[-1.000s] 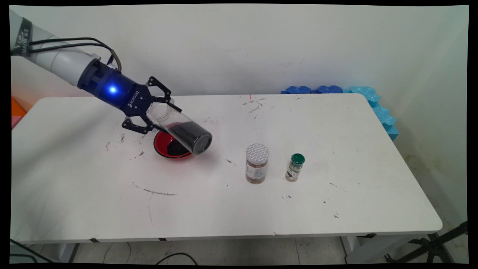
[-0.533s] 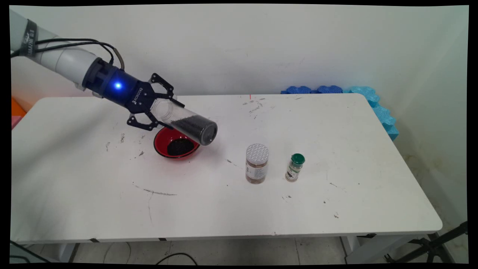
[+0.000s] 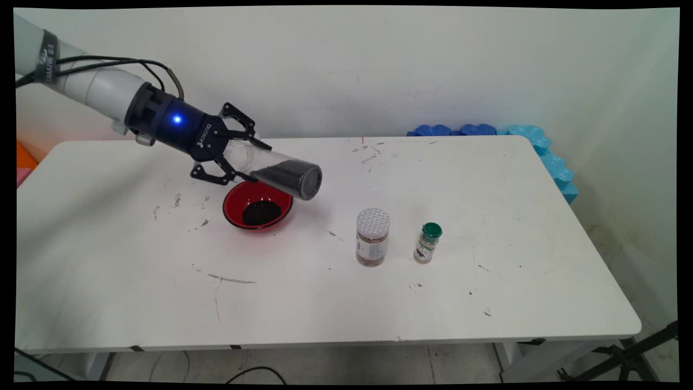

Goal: Pour the black seasoning powder in the red bowl

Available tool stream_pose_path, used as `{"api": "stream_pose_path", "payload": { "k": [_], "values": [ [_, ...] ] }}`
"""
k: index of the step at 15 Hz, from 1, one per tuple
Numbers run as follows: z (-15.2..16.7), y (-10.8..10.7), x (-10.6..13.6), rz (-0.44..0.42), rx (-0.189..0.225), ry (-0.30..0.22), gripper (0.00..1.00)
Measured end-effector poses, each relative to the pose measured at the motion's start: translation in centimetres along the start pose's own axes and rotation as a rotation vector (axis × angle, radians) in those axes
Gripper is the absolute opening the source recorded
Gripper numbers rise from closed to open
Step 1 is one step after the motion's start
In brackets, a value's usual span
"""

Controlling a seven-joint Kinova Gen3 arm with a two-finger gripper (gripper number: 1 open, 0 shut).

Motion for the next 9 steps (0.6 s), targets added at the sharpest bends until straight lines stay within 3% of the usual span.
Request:
{"api": "stream_pose_path", "payload": {
  "k": [9],
  "values": [
    [0.13,0.24,-0.12,-0.104,-0.042,-0.010,0.00]
  ]
}}
